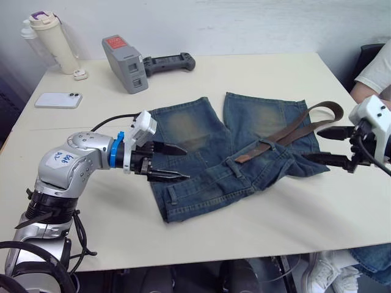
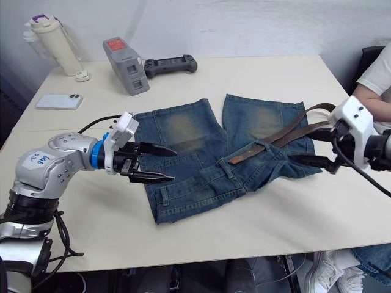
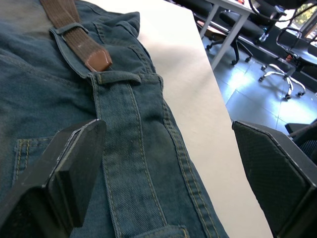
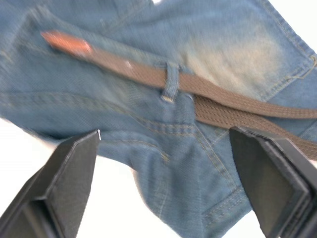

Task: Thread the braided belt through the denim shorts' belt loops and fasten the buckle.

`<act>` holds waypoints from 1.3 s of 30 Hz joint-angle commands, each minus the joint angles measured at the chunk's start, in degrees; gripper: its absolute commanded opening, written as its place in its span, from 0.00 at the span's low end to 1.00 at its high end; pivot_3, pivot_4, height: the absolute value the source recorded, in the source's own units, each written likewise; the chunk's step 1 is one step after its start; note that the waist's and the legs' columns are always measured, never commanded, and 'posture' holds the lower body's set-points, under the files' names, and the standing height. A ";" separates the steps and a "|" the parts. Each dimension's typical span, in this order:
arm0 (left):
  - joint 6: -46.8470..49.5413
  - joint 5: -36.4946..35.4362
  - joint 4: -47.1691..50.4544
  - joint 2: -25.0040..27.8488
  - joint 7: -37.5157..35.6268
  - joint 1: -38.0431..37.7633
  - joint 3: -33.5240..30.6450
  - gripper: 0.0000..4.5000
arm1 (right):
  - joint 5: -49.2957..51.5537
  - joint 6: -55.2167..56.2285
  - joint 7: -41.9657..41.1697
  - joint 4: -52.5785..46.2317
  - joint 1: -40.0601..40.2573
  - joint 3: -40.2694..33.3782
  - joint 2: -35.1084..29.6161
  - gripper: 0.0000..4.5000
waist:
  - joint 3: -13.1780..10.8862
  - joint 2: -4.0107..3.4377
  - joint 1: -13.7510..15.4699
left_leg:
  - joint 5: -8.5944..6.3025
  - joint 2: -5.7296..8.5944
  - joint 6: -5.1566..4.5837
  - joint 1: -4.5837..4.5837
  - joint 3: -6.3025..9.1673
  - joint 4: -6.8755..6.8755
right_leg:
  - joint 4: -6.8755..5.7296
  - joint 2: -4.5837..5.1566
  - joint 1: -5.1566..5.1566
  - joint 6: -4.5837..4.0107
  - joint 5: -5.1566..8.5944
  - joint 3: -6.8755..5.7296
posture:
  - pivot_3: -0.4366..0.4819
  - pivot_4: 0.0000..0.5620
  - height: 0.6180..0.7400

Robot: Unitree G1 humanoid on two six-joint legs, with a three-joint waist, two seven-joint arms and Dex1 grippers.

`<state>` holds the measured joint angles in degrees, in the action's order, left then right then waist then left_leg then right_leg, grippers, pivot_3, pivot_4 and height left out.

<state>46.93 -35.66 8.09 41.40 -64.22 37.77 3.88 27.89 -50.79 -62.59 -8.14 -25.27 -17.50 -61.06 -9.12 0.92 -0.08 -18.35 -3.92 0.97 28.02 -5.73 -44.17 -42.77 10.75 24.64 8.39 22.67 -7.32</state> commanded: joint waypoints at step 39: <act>6.98 5.06 3.04 -2.92 15.44 6.35 0.77 1.00 | 85.11 -12.30 104.22 12.96 -2.86 -10.81 34.85 0.99 | -0.01 -0.06 0.04 | 0.03 0.06 0.02 0.41 -0.13 -0.15 | -0.76 0.00 0.80 -0.03 0.01 0.56 | 0.48 0.27 0.27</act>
<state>54.55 -31.06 10.36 37.63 -48.40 42.52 5.14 111.65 -64.36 43.02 4.77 -27.82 -28.66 -25.00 -9.13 0.86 -0.04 -18.32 -3.86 0.98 28.42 -5.86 -44.31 -43.53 10.75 25.44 8.36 22.68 -6.76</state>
